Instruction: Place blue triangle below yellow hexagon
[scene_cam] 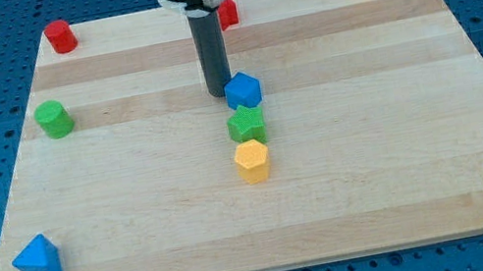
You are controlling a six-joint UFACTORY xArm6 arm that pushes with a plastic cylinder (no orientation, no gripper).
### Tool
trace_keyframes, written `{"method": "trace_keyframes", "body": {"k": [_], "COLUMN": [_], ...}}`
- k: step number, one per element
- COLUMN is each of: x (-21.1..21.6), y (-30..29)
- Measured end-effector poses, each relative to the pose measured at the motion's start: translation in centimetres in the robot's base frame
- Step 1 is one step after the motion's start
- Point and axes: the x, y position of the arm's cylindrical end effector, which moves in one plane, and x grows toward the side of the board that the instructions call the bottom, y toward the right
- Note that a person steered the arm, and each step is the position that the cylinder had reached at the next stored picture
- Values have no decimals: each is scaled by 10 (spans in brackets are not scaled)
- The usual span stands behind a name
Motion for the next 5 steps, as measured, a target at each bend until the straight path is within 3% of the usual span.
{"method": "trace_keyframes", "body": {"k": [3, 5], "x": [16, 78], "y": [-84, -174]}}
